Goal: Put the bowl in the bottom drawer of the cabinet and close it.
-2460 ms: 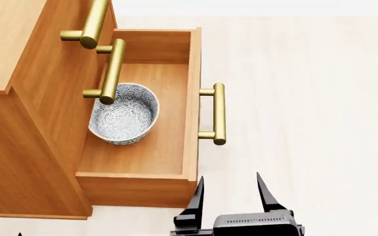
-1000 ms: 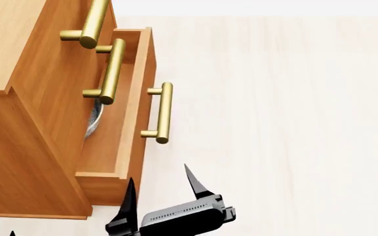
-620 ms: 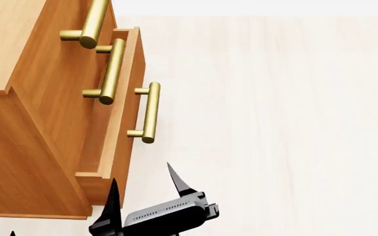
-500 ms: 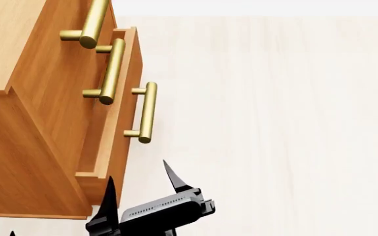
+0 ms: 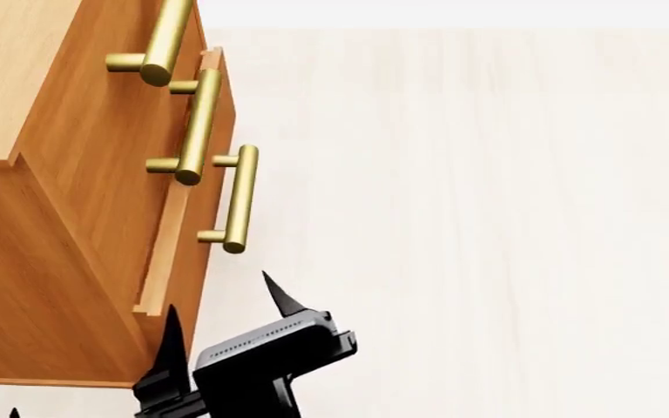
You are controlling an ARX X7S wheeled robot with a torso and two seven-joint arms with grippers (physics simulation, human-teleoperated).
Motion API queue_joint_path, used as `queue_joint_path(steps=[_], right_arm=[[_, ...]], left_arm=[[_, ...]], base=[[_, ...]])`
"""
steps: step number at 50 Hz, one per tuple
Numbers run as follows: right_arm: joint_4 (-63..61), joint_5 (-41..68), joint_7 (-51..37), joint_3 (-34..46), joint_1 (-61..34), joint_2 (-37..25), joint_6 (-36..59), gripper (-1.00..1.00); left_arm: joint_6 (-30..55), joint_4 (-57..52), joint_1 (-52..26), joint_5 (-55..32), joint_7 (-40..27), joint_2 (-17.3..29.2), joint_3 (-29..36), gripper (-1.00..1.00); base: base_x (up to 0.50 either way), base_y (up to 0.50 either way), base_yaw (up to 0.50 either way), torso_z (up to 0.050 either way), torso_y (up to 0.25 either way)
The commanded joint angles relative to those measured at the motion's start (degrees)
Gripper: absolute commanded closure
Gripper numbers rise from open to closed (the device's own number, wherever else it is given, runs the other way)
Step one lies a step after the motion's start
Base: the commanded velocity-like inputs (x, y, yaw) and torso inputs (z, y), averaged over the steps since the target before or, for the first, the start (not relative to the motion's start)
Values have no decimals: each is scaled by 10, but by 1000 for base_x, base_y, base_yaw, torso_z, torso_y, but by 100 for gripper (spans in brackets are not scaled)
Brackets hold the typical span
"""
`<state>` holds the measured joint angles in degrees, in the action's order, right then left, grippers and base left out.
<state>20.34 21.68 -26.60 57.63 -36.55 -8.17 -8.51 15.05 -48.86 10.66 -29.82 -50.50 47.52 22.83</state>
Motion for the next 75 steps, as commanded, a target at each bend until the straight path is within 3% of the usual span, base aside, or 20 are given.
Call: queue_joint_path(steps=[1, 48, 57, 75], right_arm=[[-22, 22, 55, 3, -4, 21, 25, -100], [8, 35, 57, 19, -18, 37, 12, -100], [17, 41, 54, 5, -14, 12, -2, -100], [-119, 66, 5, -41, -4, -109, 21, -100]], left_arm=[[-18, -24, 11, -20, 27, -13, -22, -100], [-22, -18, 9, -20, 27, -12, -17, -100], [-21, -11, 5, -18, 29, -16, -11, -100], [-18, -9, 1, -15, 29, -18, -6, -100]], base=[[0, 0, 0, 0, 0], [1, 1, 1, 0, 0], [0, 0, 0, 0, 0], [0, 0, 0, 0, 0]])
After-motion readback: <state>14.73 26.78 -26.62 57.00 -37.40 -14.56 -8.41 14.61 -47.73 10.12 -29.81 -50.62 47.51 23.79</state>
